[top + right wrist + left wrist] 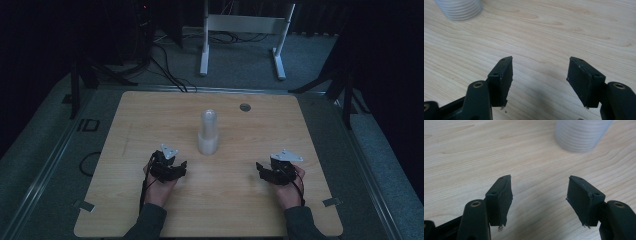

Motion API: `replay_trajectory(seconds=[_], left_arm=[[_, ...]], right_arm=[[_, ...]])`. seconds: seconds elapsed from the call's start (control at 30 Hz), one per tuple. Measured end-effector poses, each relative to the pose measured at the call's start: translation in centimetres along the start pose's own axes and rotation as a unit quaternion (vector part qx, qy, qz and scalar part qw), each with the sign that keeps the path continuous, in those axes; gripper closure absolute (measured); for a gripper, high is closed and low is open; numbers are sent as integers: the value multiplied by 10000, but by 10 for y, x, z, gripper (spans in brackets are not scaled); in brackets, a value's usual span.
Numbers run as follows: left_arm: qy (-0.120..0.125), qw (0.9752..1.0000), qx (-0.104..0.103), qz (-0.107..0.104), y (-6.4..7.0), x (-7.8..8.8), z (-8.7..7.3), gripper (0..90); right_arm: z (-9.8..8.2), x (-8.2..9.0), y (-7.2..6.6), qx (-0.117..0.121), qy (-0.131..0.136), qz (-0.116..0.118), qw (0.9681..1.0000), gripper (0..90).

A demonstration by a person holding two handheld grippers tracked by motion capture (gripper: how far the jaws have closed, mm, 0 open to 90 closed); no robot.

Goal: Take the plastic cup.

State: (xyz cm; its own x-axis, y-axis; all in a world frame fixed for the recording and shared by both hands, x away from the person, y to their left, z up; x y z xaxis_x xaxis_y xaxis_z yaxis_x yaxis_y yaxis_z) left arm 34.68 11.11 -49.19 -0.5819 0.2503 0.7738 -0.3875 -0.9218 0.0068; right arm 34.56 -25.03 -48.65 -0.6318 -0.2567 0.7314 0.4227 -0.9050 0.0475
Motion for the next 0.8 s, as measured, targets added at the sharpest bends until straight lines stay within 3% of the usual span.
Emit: replay_trajectory(seconds=[0.07, 0.17, 0.27, 0.67, 0.8], left_arm=[[29, 10000, -60, 13, 0, 2, 2, 360], [123, 9996, 0, -259, 1, 4, 7, 346], [120, 9994, -82, -324, 2, 5, 11, 338], [297, 9984, -365, -326, 10, 8, 37, 306], [333, 9981, -357, -369, 11, 7, 42, 293]], right_arm=[[0, 0, -1, 35, 1, -1, 10000, 367], [3, 2, -3, 73, 8, 24, 10000, 367], [5, 3, -5, 105, 33, 49, 9999, 367], [30, 7, -19, 374, 182, 156, 9990, 367], [39, 8, -25, 445, 225, 222, 9985, 352]])
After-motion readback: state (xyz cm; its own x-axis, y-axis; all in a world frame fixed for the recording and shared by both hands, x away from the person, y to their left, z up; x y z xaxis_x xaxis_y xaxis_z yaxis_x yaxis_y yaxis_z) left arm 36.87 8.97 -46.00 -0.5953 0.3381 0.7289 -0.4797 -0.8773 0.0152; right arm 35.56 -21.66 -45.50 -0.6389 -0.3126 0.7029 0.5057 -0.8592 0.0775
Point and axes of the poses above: each handheld gripper's, and its own axes: x roughly backward along the jaws, z roughly out of its top, y roughly to its right, the point moved 2 cm from there along -x, roughly forward along the jaws, and after that the axes turned 9 degrees about -y, right-handed, at the moved point
